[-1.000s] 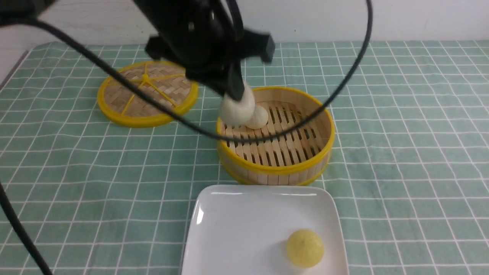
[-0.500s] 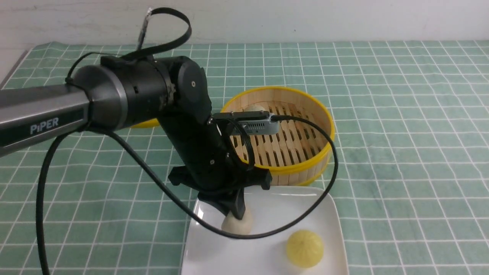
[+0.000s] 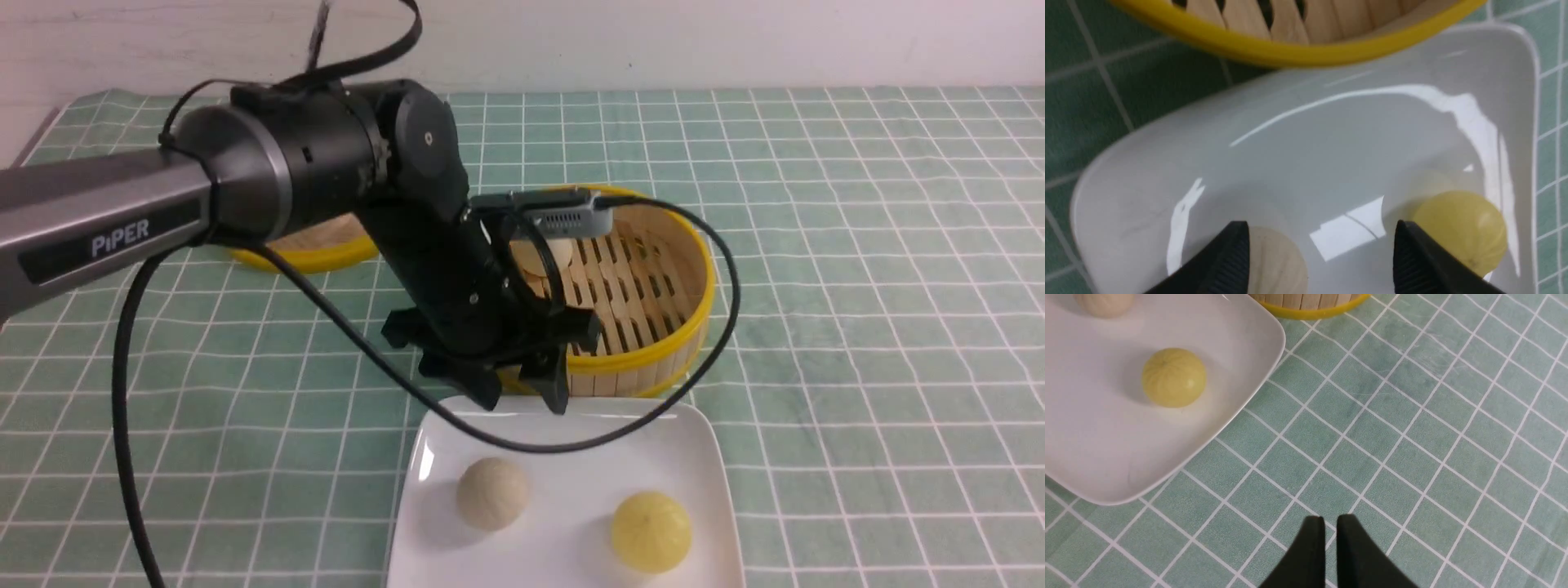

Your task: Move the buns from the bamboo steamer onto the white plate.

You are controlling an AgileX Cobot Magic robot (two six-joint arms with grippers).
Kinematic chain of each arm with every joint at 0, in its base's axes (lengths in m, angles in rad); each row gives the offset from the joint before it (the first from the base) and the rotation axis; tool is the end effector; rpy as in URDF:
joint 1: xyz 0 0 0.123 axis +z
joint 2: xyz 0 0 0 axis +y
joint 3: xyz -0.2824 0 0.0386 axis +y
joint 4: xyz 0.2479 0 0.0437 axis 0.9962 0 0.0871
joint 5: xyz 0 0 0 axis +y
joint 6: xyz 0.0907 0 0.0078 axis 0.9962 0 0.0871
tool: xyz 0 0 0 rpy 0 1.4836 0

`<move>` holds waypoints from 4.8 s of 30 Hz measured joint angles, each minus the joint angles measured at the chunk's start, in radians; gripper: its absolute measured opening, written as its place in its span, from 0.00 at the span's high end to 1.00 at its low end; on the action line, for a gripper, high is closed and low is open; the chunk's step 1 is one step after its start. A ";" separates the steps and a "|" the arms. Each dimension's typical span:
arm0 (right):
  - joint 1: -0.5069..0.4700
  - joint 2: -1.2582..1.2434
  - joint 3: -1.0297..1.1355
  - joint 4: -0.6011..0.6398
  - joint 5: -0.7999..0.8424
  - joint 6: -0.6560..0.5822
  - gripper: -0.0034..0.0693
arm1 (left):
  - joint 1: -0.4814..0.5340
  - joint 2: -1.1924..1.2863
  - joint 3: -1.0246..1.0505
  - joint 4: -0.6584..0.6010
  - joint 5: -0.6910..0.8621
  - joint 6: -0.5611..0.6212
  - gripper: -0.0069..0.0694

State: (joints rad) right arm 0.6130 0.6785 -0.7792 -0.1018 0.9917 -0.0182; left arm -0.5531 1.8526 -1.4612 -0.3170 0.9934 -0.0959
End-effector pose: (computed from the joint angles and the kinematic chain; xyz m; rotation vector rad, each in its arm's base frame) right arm 0.0941 0.0567 0.3334 -0.7610 2.2489 0.1584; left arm 0.3168 -0.2236 0.2453 0.4664 2.8922 -0.5323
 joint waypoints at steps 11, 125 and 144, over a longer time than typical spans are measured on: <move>0.000 0.000 0.000 0.004 -0.004 0.000 0.84 | 0.003 0.216 -0.504 0.171 0.116 -0.100 0.89; 0.000 -0.646 0.384 0.072 -0.517 0.231 0.96 | -0.299 -0.195 0.281 0.262 -0.186 -0.130 0.57; 0.000 -0.646 0.401 0.065 -0.557 0.231 0.95 | -0.299 -0.195 0.281 0.266 -0.193 -0.130 0.87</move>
State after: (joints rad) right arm 0.6130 0.0327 -0.3786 -0.0365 0.4346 0.2133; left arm -0.8521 1.6576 -1.1805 -0.0511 0.8008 -0.2264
